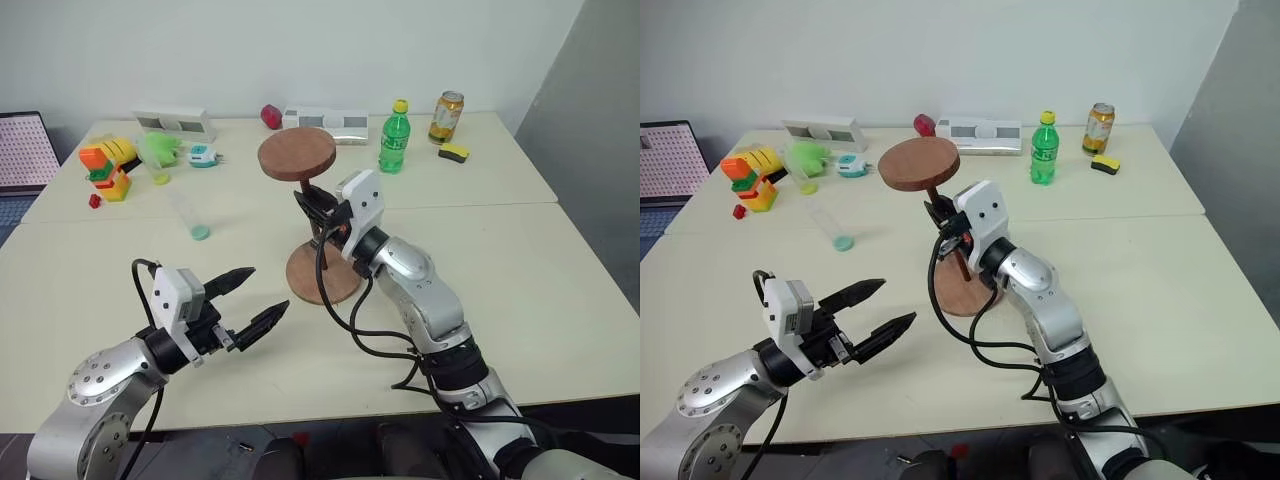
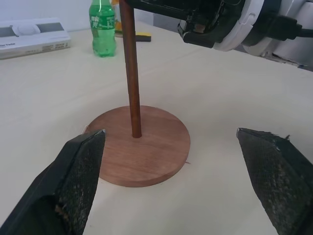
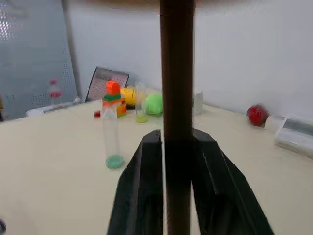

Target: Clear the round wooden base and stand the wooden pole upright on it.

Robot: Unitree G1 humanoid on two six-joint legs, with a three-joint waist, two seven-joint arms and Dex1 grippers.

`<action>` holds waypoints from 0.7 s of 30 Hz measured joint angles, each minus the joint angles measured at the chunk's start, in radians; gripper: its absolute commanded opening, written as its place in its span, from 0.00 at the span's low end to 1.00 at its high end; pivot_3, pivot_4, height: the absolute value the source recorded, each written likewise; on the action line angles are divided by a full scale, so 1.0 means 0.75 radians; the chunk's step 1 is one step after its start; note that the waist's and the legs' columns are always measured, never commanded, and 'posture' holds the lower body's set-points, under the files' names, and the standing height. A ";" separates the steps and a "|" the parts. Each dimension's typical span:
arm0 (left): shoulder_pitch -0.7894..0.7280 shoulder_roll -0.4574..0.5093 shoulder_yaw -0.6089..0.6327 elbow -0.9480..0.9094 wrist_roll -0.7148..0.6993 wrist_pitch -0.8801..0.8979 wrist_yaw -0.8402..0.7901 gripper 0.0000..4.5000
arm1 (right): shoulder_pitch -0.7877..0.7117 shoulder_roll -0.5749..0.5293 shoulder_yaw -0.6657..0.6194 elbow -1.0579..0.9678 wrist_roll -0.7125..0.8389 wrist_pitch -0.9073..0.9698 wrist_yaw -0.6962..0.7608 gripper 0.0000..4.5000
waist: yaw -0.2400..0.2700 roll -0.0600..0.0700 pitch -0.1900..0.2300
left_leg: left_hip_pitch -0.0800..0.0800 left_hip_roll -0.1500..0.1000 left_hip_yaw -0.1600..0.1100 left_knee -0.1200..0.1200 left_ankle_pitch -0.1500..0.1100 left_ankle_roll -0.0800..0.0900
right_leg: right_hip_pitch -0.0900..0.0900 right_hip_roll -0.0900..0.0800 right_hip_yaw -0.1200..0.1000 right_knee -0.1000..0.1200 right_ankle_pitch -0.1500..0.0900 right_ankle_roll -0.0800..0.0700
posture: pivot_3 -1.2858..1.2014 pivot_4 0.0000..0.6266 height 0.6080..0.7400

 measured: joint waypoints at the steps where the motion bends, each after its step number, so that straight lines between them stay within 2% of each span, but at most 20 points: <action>1: 0.000 0.000 0.000 0.002 0.000 0.000 0.001 1.00 | 0.022 -0.010 0.002 0.026 0.001 0.036 0.013 0.40 | 0.002 -0.002 0.003 | -0.004 0.000 0.000 0.001 0.000 0.000 | -0.002 0.000 0.000 0.000 0.000 0.000 | 0.52 0.24 1.00; 3: -0.002 0.003 0.000 0.020 0.000 0.003 0.000 1.00 | 0.035 -0.056 -0.004 0.048 0.008 0.126 0.047 0.52 | 0.011 0.002 0.009 | -0.026 -0.002 -0.001 0.003 0.001 -0.002 | -0.024 -0.004 0.000 0.002 0.001 0.001 | 0.52 0.24 1.00; 6: -0.060 0.017 -0.003 0.062 0.000 0.006 -0.013 1.00 | -0.010 -0.126 -0.037 -0.059 0.059 0.247 0.107 0.68 | 0.013 0.002 0.009 | -0.041 -0.001 -0.002 0.004 0.004 -0.007 | -0.036 -0.004 -0.004 0.001 0.001 0.001 | 0.52 0.24 1.00; 9: -0.135 0.076 -0.005 0.122 -0.003 0.035 -0.046 1.00 | -0.038 -0.230 -0.063 -0.207 0.138 0.417 0.185 0.83 | 0.018 0.002 0.009 | -0.044 -0.001 -0.002 0.003 0.004 -0.007 | -0.038 -0.004 -0.006 -0.001 0.001 0.001 | 0.52 0.24 1.00; 11: -0.220 0.153 -0.019 0.196 -0.019 0.092 -0.103 1.00 | -0.026 -0.347 -0.065 -0.300 0.199 0.560 0.255 0.96 | 0.029 0.002 0.009 | -0.046 -0.002 -0.003 0.003 0.003 -0.005 | -0.039 -0.004 -0.008 -0.001 0.001 0.000 | 0.52 0.24 1.00; 12: -0.277 0.219 -0.025 0.254 -0.027 0.131 -0.143 1.00 | -0.008 -0.425 -0.070 -0.359 0.234 0.645 0.297 0.99 | 0.034 0.002 0.010 | -0.046 -0.002 -0.003 0.003 0.002 -0.002 | -0.039 -0.004 -0.009 -0.001 0.001 0.000 | 0.52 0.24 1.00; 14: -0.357 0.296 -0.027 0.331 -0.029 0.179 -0.195 1.00 | 0.013 -0.506 -0.081 -0.423 0.287 0.745 0.342 0.99 | 0.035 0.002 0.010 | -0.046 -0.003 -0.002 0.003 0.002 -0.001 | -0.038 -0.004 -0.008 -0.001 0.001 0.000 | 0.52 0.24 1.00; 17: -0.574 0.451 -0.115 0.508 0.011 0.217 -0.342 1.00 | 0.051 -0.689 -0.138 -0.543 0.398 0.863 0.441 0.99 | 0.036 0.001 0.014 | -0.045 -0.004 -0.002 0.004 0.002 -0.001 | -0.037 -0.004 -0.010 -0.001 0.001 0.000 | 0.52 0.24 1.00; 21: -0.754 0.534 -0.194 0.675 0.091 0.192 -0.484 1.00 | 0.112 -0.903 -0.216 -0.569 0.414 0.813 0.538 0.99 | 0.035 0.001 0.015 | -0.046 -0.004 -0.001 0.003 0.002 -0.001 | -0.037 -0.003 -0.010 -0.004 0.001 0.001 | 0.52 0.24 1.00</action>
